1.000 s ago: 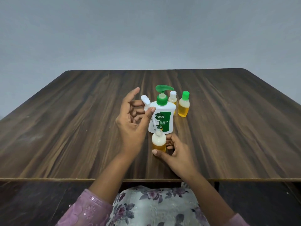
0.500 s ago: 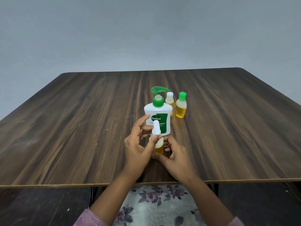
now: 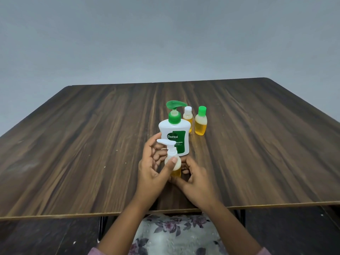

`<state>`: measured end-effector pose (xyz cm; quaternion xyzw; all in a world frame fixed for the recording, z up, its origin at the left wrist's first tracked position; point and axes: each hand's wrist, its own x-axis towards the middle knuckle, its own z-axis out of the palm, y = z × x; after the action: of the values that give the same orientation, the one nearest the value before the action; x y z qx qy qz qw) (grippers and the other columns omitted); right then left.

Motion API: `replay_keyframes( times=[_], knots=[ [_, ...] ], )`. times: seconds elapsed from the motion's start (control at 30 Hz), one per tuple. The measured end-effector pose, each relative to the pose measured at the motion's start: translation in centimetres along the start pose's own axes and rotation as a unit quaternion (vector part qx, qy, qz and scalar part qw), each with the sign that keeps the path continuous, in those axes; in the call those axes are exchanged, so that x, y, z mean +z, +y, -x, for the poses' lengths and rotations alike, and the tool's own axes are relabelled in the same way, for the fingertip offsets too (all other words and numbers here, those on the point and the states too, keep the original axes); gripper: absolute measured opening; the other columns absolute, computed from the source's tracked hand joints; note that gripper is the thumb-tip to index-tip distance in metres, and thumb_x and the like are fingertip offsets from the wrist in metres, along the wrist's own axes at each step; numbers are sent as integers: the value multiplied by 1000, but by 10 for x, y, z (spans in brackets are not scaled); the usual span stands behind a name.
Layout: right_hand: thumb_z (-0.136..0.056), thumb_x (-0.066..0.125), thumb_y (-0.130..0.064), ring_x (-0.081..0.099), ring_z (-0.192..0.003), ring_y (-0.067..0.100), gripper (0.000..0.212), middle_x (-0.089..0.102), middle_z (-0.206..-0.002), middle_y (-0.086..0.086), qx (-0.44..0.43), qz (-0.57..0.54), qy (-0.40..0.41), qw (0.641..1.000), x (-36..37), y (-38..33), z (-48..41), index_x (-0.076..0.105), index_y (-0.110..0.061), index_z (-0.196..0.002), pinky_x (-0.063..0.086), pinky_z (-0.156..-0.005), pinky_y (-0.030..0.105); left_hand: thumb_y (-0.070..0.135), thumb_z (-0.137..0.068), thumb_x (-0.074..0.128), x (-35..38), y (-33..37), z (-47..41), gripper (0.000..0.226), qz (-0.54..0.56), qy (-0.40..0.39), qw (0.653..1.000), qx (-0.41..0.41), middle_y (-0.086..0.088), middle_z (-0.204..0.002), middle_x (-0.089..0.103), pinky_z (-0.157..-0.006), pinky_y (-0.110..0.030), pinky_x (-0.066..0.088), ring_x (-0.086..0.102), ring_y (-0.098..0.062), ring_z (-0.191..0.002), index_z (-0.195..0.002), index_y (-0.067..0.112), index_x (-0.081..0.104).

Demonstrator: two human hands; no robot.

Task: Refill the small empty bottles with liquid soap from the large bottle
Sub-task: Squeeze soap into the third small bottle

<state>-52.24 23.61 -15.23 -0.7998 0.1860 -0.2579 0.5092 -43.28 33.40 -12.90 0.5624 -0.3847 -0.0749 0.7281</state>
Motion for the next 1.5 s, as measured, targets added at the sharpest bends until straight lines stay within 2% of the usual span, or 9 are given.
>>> replay_keyframes(
  times=[0.33,0.53,0.67,0.8,1.03,1.13,1.27,1.43,1.5],
  knots=[
    [-77,79,-27,61,-92,1,44,67,-105,-9,-1,17,5,1000,0,2,-1,59,-26,-117,48,-76,14,25,-71,73,5,-5,1,68,39,27,999,-14,3,-99,62,-83,-28,53,65,-16,-94,-131,23,40],
    [-75,81,-28,60,-97,1,50,66,-107,-9,-1,23,2,1000,2,4,-2,57,-28,-120,48,-81,17,25,-81,63,3,-7,5,62,66,33,997,-6,-8,-107,64,-84,-28,52,64,-23,-98,-136,24,34],
    [-78,79,-26,60,-94,-2,48,66,-106,-10,-6,14,3,1000,1,2,-2,56,-29,-120,45,-76,8,26,-74,70,7,-7,-1,67,39,43,998,-3,-9,-102,61,-83,-28,53,64,-18,-97,-133,26,37],
    [-77,80,-25,60,-96,-1,49,66,-107,-11,-1,22,-2,1000,1,3,-2,56,-27,-120,46,-79,11,31,-87,56,4,-6,-2,52,24,13,1000,1,-11,-101,66,-85,-25,51,65,-20,-98,-135,25,37],
    [-79,78,-22,61,-93,1,43,67,-105,-10,-13,20,-8,1000,-1,4,-2,58,-29,-117,45,-75,9,28,-67,76,7,-6,1,62,43,54,997,-29,-5,-87,66,-75,-25,55,68,-19,-85,-123,22,51],
    [-77,75,-29,61,-97,4,46,67,-108,-10,-16,7,-18,1000,-2,5,-1,58,-27,-119,46,-78,14,28,-75,70,-1,-9,-4,60,62,-4,996,-65,-19,-97,66,-82,-29,53,66,-24,-92,-129,18,47],
    [-73,69,-46,59,-103,3,55,65,-114,-13,-14,17,-34,999,-2,8,-1,55,-27,-123,48,-85,20,32,-84,58,-1,-7,-2,53,103,-60,988,-94,-17,-113,68,-92,-31,50,64,-26,-108,-131,11,44],
    [-81,75,-21,59,-94,-6,34,64,-105,-11,-19,39,-37,998,-3,6,0,57,-26,-109,44,-73,8,27,-64,79,12,-5,4,67,99,22,992,-74,-16,-108,66,-83,-29,54,66,-22,-101,-123,13,50],
    [-81,74,-23,59,-98,-2,37,64,-109,-11,-25,36,-35,998,-3,6,0,57,-27,-113,45,-78,11,26,-63,78,13,-9,6,64,81,55,994,-51,-13,-98,66,-80,-30,55,67,-22,-94,-121,15,52]
  ],
)
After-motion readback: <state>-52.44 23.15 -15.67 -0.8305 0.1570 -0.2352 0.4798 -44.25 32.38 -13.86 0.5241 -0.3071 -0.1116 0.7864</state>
